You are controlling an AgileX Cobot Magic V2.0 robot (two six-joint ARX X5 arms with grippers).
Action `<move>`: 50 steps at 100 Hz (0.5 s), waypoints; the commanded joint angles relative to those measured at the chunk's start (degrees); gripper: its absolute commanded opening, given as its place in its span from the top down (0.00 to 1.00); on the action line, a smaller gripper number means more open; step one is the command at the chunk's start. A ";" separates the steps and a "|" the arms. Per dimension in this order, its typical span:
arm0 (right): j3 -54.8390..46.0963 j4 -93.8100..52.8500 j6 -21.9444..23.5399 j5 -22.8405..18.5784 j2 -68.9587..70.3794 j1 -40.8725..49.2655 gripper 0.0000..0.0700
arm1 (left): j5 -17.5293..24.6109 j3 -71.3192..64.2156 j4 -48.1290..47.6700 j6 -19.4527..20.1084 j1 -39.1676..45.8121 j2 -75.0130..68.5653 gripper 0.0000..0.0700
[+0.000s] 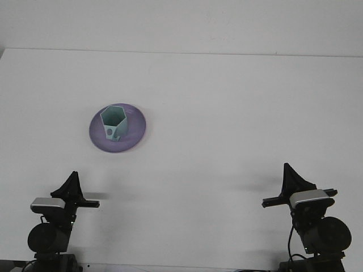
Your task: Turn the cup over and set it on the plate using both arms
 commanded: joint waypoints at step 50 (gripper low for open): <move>0.31 0.55 0.31 0.22 -0.04 0.07 1.00 | 0.17 -1.07 0.90 -1.05 -0.31 -0.15 0.98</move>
